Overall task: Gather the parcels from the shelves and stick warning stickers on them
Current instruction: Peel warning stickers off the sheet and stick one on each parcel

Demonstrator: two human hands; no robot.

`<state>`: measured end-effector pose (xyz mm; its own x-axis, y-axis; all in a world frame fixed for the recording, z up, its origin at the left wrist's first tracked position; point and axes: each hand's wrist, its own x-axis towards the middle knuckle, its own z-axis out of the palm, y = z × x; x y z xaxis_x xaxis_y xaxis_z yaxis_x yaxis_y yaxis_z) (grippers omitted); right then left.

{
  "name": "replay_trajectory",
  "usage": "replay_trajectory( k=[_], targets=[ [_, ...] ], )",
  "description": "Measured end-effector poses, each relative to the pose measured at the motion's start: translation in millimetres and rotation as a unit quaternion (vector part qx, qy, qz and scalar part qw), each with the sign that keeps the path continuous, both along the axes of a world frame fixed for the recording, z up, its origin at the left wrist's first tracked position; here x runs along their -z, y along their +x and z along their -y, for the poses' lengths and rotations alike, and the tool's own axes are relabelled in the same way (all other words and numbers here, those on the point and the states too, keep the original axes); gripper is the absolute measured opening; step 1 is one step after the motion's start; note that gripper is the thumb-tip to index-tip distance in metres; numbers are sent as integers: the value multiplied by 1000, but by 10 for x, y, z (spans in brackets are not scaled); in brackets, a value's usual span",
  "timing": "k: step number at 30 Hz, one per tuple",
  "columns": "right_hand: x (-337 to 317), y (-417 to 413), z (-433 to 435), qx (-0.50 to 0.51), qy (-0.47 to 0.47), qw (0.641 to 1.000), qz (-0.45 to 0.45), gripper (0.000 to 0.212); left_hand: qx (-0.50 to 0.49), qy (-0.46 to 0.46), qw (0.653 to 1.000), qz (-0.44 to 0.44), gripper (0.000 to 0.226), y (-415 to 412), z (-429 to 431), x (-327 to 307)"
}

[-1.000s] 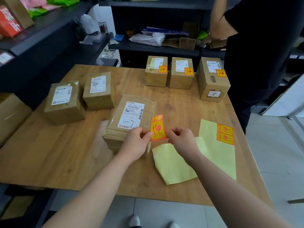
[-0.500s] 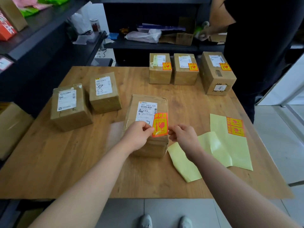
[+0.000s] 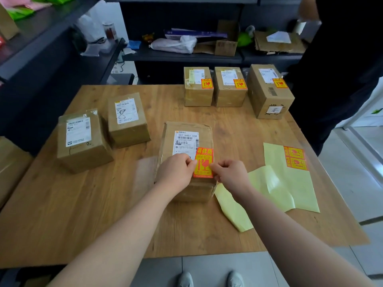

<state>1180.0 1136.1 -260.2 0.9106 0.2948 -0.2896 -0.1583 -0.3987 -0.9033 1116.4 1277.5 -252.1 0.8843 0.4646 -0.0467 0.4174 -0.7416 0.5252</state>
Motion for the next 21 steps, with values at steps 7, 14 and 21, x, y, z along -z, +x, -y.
replay_trajectory(
  k=[7,14,21],
  targets=[
    [94,93,-52,-24,-73,997,21,28,-4,55,997,-55,40,52,6,13],
    [173,135,-75,-26,-93,995,21,28,-14,50,995,-86,40,78,-9,21],
    [197,144,-73,-23,-90,996,11,27,-6,41,995,-94,41,60,-30,24]
  ],
)
